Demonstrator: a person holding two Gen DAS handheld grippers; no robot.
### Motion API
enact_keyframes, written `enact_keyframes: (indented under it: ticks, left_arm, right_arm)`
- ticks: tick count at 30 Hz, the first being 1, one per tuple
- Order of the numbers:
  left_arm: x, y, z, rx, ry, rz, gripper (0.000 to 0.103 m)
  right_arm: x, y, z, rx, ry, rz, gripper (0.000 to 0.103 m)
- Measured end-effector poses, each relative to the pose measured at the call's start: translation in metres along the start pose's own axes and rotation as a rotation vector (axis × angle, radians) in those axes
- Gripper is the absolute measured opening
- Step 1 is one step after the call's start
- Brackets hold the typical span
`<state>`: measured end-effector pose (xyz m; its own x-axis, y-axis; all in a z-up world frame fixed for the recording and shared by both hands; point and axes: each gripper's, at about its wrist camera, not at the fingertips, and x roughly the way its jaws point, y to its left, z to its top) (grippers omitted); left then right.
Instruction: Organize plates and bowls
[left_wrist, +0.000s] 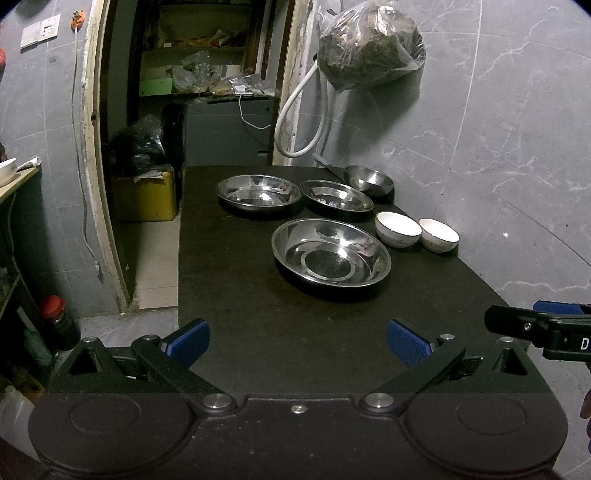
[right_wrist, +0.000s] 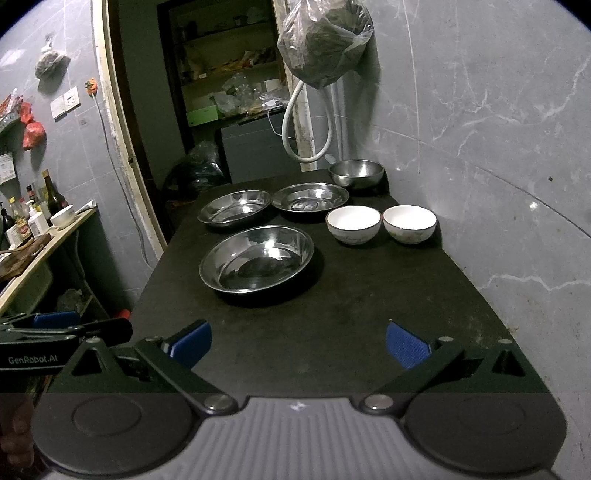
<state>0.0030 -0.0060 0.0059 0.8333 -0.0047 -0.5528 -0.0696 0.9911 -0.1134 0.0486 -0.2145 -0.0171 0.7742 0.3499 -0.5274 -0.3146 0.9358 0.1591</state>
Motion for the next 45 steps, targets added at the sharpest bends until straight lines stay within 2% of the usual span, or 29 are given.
enact_keyframes:
  ticks: [10, 18, 24, 27, 32, 40, 45]
  left_arm:
    - [0.004, 0.003, -0.004, -0.001, 0.012, -0.001, 0.102]
    - [0.024, 0.000, -0.002, 0.001, 0.039, 0.003, 0.102]
    - [0.037, 0.003, 0.006, 0.008, 0.055, 0.046, 0.102]
    - [0.047, 0.007, 0.019, 0.020, 0.067, 0.082, 0.102]
    - [0.074, 0.021, 0.046, -0.020, 0.094, 0.122, 0.102]
    - [0.124, 0.049, 0.102, -0.032, 0.108, 0.208, 0.102]
    - [0.149, 0.078, 0.138, -0.053, 0.116, 0.249, 0.102]
  right_arm:
    - [0.007, -0.002, 0.002, 0.008, 0.018, -0.003, 0.103]
    - [0.019, -0.005, 0.003, 0.013, 0.036, -0.002, 0.103]
    - [0.035, -0.007, 0.009, -0.014, 0.055, 0.012, 0.103]
    - [0.044, -0.006, 0.018, -0.036, 0.055, 0.022, 0.103]
    - [0.070, -0.007, 0.049, -0.055, 0.050, 0.067, 0.103]
    - [0.137, 0.006, 0.111, -0.083, 0.041, 0.199, 0.103]
    - [0.175, 0.023, 0.137, -0.084, 0.056, 0.238, 0.103]
